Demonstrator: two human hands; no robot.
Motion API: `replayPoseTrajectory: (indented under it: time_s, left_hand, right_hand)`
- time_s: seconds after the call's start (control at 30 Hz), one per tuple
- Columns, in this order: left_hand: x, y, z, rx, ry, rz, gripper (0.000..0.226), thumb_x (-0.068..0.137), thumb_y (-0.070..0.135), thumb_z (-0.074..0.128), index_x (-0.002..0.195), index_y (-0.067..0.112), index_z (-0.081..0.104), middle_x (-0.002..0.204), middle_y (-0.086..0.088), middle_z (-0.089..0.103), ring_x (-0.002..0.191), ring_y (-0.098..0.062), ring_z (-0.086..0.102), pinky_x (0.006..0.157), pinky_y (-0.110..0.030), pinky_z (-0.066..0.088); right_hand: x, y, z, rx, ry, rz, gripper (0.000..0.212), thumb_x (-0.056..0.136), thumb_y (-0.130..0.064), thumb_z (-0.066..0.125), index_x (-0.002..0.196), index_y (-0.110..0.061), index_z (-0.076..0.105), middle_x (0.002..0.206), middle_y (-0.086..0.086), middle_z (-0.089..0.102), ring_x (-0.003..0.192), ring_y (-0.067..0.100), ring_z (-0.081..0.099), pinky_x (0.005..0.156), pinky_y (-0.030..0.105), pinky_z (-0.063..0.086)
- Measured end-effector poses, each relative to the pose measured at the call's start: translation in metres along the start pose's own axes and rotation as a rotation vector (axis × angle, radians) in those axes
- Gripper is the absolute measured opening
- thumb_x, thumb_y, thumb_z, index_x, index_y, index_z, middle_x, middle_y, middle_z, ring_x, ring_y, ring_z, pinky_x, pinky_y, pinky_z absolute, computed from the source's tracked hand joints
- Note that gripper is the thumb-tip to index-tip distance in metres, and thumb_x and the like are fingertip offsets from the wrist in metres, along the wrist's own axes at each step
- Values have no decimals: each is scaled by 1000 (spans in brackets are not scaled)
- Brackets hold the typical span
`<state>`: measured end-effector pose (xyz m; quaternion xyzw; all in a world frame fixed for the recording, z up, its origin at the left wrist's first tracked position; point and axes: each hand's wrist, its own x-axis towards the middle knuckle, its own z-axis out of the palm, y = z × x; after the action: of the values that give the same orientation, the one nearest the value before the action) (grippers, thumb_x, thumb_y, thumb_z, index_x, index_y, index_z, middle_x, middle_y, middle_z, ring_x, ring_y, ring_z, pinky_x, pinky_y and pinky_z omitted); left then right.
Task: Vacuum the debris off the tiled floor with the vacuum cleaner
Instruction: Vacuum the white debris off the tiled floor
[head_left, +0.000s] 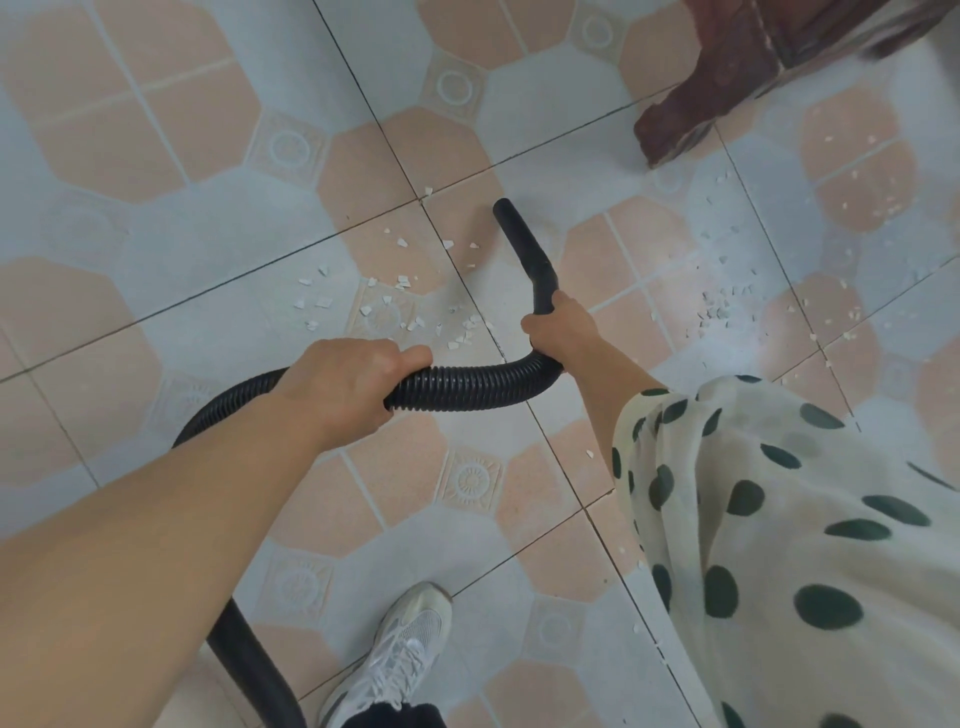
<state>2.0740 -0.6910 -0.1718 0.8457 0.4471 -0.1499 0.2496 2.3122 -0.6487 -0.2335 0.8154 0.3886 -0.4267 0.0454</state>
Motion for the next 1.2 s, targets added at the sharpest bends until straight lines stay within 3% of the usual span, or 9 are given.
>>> replayPoseTrajectory:
  time_s: [0.13, 0.23, 0.37, 0.67, 0.83, 1.0, 1.13, 1.2]
  left_hand:
    - [-20, -16, -3, 27, -10, 1, 30, 89, 18, 50, 117, 28, 45, 95, 3, 56, 79, -19, 52, 56, -28, 31]
    - [-31, -32, -7, 78, -40, 6, 35, 89, 20, 50, 121, 31, 43, 98, 6, 55, 84, -20, 53, 61, -28, 34]
    - [-40, -62, -13, 121, -45, 0, 36, 88, 20, 49, 121, 33, 42, 94, 8, 53, 76, -18, 46, 60, -28, 34]
    - [-58, -104, -13, 51, -61, 50, 36, 88, 19, 48, 120, 32, 42, 95, 6, 54, 85, -21, 57, 61, -29, 37]
    - [-77, -118, -10, 50, -74, 113, 35, 88, 18, 48, 120, 31, 42, 85, 8, 45, 77, -19, 51, 60, -29, 37]
    - [-97, -130, -9, 41, -101, 158, 33, 87, 18, 49, 117, 31, 42, 92, 6, 53, 84, -21, 57, 61, -30, 38]
    - [-114, -138, -5, 47, -122, 157, 30, 88, 23, 48, 116, 33, 42, 96, 8, 55, 88, -19, 58, 62, -29, 37]
    - [-118, -141, -4, 48, -120, 151, 30, 88, 24, 48, 116, 33, 43, 96, 8, 55, 89, -19, 58, 62, -29, 36]
  right_hand:
    - [-13, -12, 17, 1, -57, -38, 54, 91, -20, 52, 141, -11, 36, 123, 11, 55, 102, 29, 56, 82, 37, 49]
    - [-19, -25, 32, -17, -80, -58, 51, 92, -22, 53, 139, -9, 38, 118, 11, 55, 98, 28, 55, 79, 37, 49]
    - [-25, -49, 50, -26, -86, -55, 52, 92, -23, 53, 139, -11, 37, 110, 8, 53, 95, 26, 55, 75, 36, 47]
    - [-40, -82, 71, -87, -87, -51, 51, 92, -23, 53, 140, -12, 37, 112, 7, 53, 93, 25, 54, 75, 35, 48]
    - [-64, -83, 88, -68, -78, -21, 46, 91, -22, 53, 134, -11, 41, 109, 6, 52, 90, 23, 54, 72, 34, 47]
    - [-89, -86, 103, -54, -114, 9, 49, 91, -22, 54, 137, -11, 39, 111, 8, 53, 93, 24, 56, 73, 34, 48]
    - [-103, -90, 117, -66, -131, -17, 49, 92, -22, 54, 138, -12, 38, 120, 10, 56, 99, 26, 56, 83, 37, 52]
    - [-105, -91, 121, -44, -118, -2, 45, 92, -22, 53, 134, -11, 40, 115, 10, 57, 98, 27, 58, 79, 37, 51]
